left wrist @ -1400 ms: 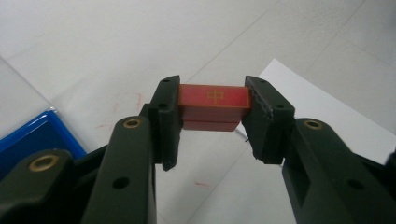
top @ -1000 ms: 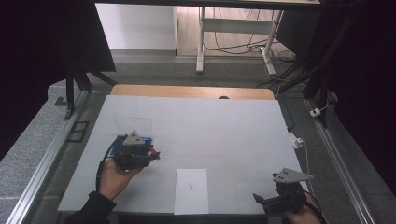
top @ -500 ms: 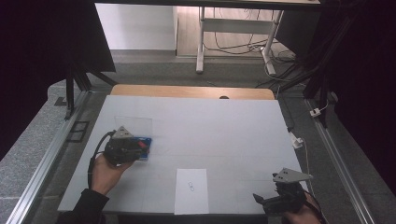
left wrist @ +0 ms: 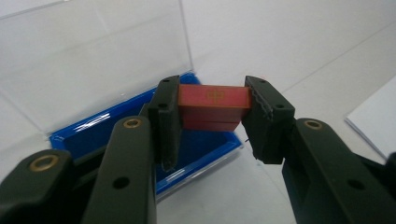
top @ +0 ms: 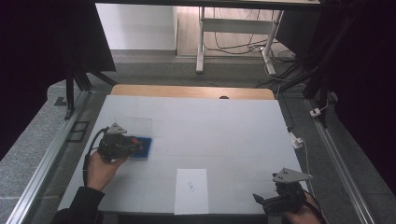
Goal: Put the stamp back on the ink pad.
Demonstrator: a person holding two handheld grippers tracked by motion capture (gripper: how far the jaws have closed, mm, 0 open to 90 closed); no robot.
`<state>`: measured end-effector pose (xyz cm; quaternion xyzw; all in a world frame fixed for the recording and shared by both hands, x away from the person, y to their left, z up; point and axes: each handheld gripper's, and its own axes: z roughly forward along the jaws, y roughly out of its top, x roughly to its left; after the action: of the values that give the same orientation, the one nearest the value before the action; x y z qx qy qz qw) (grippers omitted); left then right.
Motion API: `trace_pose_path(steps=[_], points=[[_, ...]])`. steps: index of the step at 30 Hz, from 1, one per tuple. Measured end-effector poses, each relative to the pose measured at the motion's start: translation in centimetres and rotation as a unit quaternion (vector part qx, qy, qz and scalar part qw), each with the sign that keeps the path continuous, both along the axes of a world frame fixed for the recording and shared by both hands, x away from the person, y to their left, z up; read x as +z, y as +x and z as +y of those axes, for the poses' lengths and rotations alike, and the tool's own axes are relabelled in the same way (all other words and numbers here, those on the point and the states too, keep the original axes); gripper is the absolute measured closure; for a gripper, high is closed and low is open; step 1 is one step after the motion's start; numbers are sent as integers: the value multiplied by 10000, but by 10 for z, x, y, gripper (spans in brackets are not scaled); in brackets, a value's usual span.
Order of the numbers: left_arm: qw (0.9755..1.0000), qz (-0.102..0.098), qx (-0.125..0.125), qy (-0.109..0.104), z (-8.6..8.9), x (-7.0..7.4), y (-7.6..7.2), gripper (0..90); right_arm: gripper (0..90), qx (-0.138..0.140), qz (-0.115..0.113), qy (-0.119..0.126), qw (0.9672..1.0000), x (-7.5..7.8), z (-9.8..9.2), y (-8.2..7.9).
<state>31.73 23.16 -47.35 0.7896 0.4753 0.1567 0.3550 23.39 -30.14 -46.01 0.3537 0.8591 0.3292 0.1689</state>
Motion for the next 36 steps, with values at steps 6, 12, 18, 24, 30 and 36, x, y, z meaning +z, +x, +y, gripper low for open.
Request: trace_pose_path(steps=[6, 12, 18, 24, 30, 36], points=[[9997, 107, 198, 38, 9, -6, 7, 581, 0, -2, -13, -5, 10000, 0, 0, 0], [9990, 221, 369, 114, 16, -11, 14, 581, 0, 17, 6, -24, 10000, 0, 0, 0], [9984, 268, 426, 239, 17, -17, 18, 581, 0, 26, 12, -50, 10000, 0, 1, 0], [9975, 404, 456, 365, 17, -22, 23, 581, 0, 36, 12, -61, 10000, 0, 1, 0], [9965, 516, 422, 497, 15, -28, 25, 578, 0, 41, 12, -66, 10000, 0, 1, 0], [9962, 547, 436, 522, 14, -28, 26, 577, 0, 43, 13, -69, 10000, 0, 1, 0]])
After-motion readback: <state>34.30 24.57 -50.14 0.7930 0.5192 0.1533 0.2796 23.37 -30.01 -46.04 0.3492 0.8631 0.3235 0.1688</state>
